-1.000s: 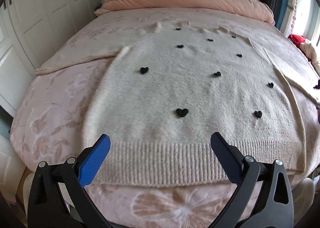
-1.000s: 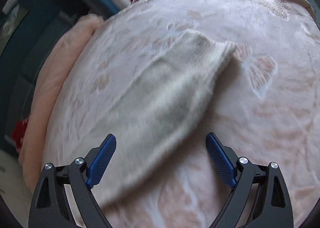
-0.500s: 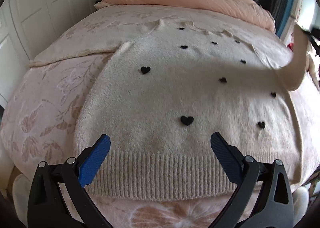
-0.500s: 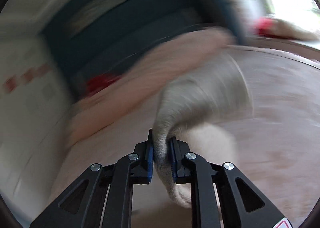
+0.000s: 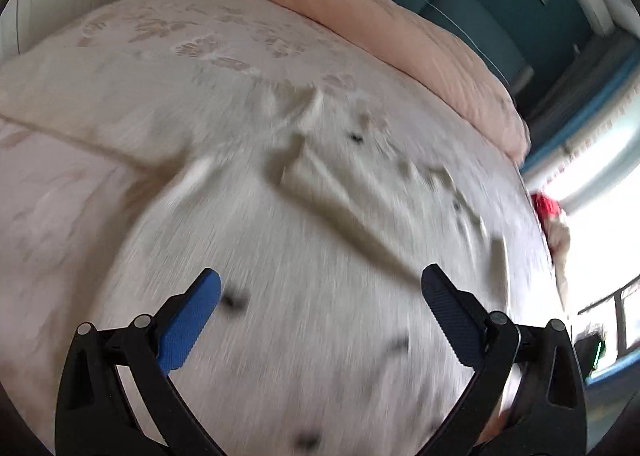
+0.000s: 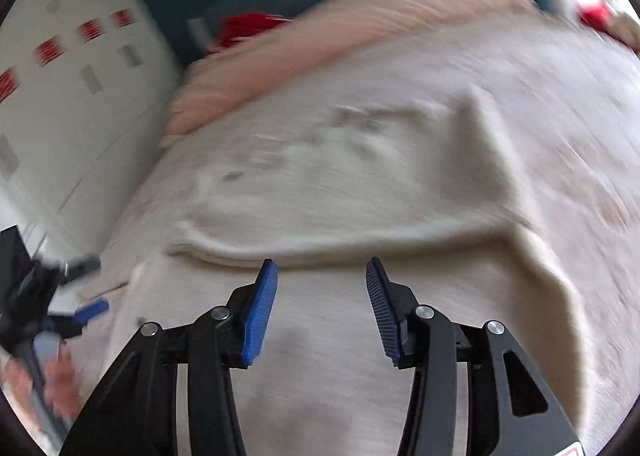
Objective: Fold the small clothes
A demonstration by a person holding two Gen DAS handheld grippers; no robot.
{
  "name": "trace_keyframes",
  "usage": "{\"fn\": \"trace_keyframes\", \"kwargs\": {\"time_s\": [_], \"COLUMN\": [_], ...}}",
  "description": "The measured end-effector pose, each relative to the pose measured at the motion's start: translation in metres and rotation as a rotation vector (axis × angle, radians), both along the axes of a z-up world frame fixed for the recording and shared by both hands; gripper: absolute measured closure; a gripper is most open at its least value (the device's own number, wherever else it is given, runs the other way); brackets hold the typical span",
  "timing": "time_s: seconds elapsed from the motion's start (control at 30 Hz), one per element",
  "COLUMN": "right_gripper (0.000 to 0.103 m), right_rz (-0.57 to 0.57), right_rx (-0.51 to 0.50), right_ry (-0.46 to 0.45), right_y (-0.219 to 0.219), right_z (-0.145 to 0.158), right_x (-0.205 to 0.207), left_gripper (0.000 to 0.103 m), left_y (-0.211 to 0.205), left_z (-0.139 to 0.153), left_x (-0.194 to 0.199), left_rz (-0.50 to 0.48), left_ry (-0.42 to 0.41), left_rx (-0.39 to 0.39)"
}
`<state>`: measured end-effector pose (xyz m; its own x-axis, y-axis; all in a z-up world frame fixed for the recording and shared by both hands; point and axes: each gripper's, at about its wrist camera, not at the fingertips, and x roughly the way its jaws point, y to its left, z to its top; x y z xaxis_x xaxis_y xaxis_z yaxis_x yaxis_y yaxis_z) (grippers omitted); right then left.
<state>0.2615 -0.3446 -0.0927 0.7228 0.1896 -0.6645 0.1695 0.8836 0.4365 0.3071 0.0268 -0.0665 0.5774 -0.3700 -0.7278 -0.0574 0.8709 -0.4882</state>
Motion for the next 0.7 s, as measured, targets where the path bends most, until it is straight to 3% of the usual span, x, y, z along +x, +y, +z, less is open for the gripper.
{"fn": "trace_keyframes", "kwargs": {"time_s": [0.17, 0.23, 0.27, 0.3, 0.33, 0.37, 0.43, 0.5, 0.53, 0.57, 0.63, 0.67, 0.7], "right_gripper": [0.052, 0.053, 0.055, 0.062, 0.098, 0.096, 0.096, 0.096, 0.097, 0.097, 0.101, 0.100, 0.098], "right_rz": [-0.219, -0.280, -0.305, -0.323, -0.329, -0.318, -0.300, -0.274, -0.265, -0.257, -0.257, -0.261, -0.265], "right_rx": [0.299, 0.407, 0.424, 0.437, 0.437, 0.431, 0.388, 0.325, 0.257, 0.220, 0.212, 0.233, 0.226], "right_ry": [0.051, 0.035, 0.026, 0.019, 0.014, -0.006, -0.104, -0.164, -0.139, -0.059, 0.075, 0.037, 0.040], "right_y": [-0.069, -0.087, -0.091, -0.094, -0.095, -0.096, -0.095, -0.092, -0.091, -0.093, -0.094, -0.097, -0.097], "right_z": [-0.036, -0.050, -0.051, -0.051, -0.048, -0.040, -0.013, 0.000, -0.004, -0.019, -0.052, -0.053, -0.044], "right_x": [0.000, 0.011, 0.015, 0.020, 0.024, 0.029, 0.025, 0.019, 0.019, 0.024, 0.026, 0.020, 0.018], "left_gripper": [0.006, 0.014, 0.034, 0.076, 0.097, 0.095, 0.096, 0.096, 0.096, 0.096, 0.096, 0.095, 0.094], "left_y": [-0.011, -0.015, -0.020, -0.024, -0.029, -0.029, -0.022, -0.016, -0.013, -0.013, -0.010, -0.009, -0.006], "left_z": [-0.050, -0.059, -0.058, -0.057, -0.053, -0.050, -0.024, -0.007, -0.010, -0.018, -0.057, -0.075, -0.081], "left_x": [0.069, 0.080, 0.084, 0.090, 0.098, 0.102, 0.097, 0.087, 0.086, 0.086, 0.091, 0.090, 0.085], "left_rz": [0.128, 0.171, 0.170, 0.156, 0.120, 0.111, 0.102, 0.075, 0.068, 0.062, 0.058, 0.060, 0.057], "left_ry": [0.114, 0.130, 0.117, 0.114, 0.117, 0.105, -0.016, -0.111, -0.112, -0.093, 0.013, 0.051, 0.009], "left_rx": [-0.137, -0.173, -0.158, -0.131, -0.109, -0.113, -0.143, -0.111, -0.090, -0.068, -0.008, 0.001, -0.015]}}
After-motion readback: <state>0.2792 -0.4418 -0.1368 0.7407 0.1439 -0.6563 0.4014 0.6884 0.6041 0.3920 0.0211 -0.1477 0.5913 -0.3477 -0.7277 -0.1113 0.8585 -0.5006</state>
